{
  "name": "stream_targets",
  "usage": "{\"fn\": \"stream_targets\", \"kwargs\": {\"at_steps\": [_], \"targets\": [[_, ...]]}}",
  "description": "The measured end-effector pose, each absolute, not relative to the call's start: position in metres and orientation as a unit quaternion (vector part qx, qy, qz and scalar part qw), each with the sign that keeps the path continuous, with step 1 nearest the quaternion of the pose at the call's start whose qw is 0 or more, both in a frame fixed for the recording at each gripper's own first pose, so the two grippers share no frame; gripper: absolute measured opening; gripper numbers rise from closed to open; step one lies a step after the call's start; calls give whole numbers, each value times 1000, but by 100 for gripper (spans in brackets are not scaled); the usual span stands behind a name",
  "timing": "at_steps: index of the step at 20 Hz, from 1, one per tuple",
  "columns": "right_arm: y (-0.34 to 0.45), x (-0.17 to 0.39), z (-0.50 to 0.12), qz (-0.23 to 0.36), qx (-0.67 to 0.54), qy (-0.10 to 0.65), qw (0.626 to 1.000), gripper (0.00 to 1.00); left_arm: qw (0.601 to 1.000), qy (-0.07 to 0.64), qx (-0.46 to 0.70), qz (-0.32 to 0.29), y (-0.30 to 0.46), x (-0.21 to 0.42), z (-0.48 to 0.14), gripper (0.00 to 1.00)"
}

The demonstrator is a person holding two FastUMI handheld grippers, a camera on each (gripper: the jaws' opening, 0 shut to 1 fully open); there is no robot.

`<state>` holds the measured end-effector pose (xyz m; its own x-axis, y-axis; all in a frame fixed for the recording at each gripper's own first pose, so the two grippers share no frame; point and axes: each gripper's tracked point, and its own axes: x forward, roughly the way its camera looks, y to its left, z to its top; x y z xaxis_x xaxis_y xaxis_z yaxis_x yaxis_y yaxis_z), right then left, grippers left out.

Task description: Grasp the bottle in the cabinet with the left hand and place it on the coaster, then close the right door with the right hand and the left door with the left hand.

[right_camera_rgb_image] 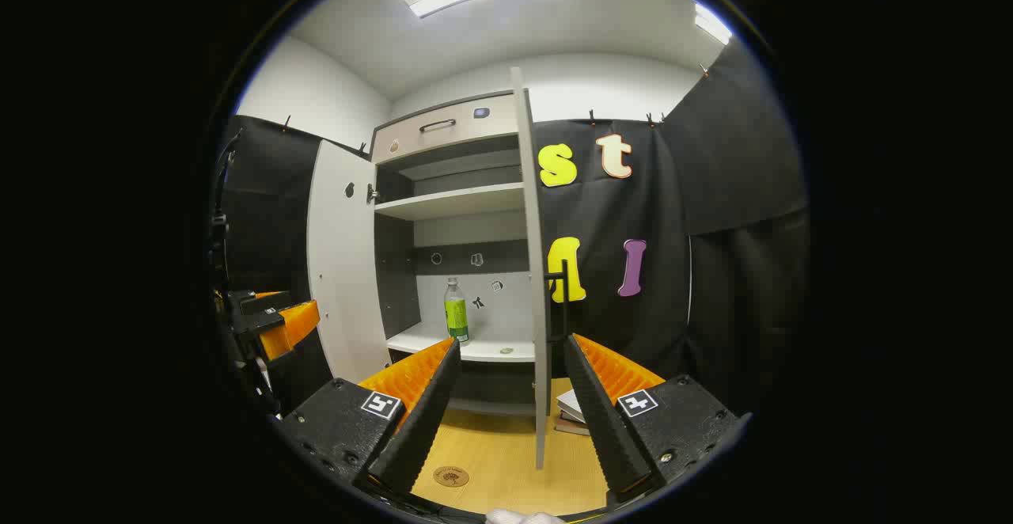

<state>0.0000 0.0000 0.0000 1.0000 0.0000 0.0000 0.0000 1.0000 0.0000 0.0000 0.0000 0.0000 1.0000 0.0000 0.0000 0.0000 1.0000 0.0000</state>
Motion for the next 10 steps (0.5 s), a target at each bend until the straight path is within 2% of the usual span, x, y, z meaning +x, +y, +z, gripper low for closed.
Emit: {"fn": "stream_targets", "kwargs": {"at_steps": [10], "targets": [[18, 47, 5, -29, 9, 1, 1000, 82, 1000, 1, -3, -23, 18, 46, -16, 96]]}}
